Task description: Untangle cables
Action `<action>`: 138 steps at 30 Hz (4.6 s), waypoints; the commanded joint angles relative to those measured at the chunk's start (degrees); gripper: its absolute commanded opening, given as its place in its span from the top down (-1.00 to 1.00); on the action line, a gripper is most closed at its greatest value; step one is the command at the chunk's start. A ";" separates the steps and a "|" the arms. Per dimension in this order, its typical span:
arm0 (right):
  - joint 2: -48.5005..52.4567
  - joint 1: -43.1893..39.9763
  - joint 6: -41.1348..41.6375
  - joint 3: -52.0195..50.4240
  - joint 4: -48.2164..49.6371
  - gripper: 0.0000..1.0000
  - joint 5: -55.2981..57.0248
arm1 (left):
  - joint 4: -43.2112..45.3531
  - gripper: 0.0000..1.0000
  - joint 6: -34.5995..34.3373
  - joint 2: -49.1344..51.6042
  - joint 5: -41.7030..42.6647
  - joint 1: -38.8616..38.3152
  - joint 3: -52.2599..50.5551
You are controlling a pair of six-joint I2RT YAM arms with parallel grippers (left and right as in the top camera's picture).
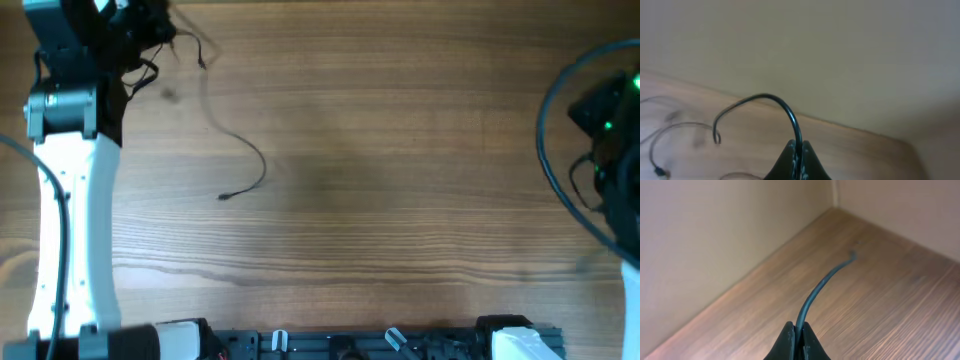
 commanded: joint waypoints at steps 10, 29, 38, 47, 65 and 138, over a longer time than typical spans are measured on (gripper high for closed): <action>4.94 -0.15 0.20 0.74 2.38 0.91 -13.64 | 1.20 0.92 -0.63 -8.68 18.53 -8.00 0.37; 5.35 -0.15 0.17 0.66 2.23 0.91 -21.03 | -10.21 0.92 -0.61 5.62 18.36 -12.48 0.37; 9.25 -0.15 0.24 0.57 0.39 0.92 -21.24 | -4.28 0.92 -0.63 1.57 18.34 3.34 0.37; 12.35 -0.15 0.28 0.57 1.05 0.91 -22.12 | -13.07 0.92 -0.17 2.47 0.72 20.55 0.37; 12.35 -0.15 0.28 0.57 0.55 0.91 -23.65 | 0.26 0.87 -0.20 20.85 -13.31 39.34 0.37; 16.11 -0.15 0.20 0.57 -0.59 0.91 -25.09 | -37.51 -1.00 -11.19 35.34 -21.51 35.74 -3.48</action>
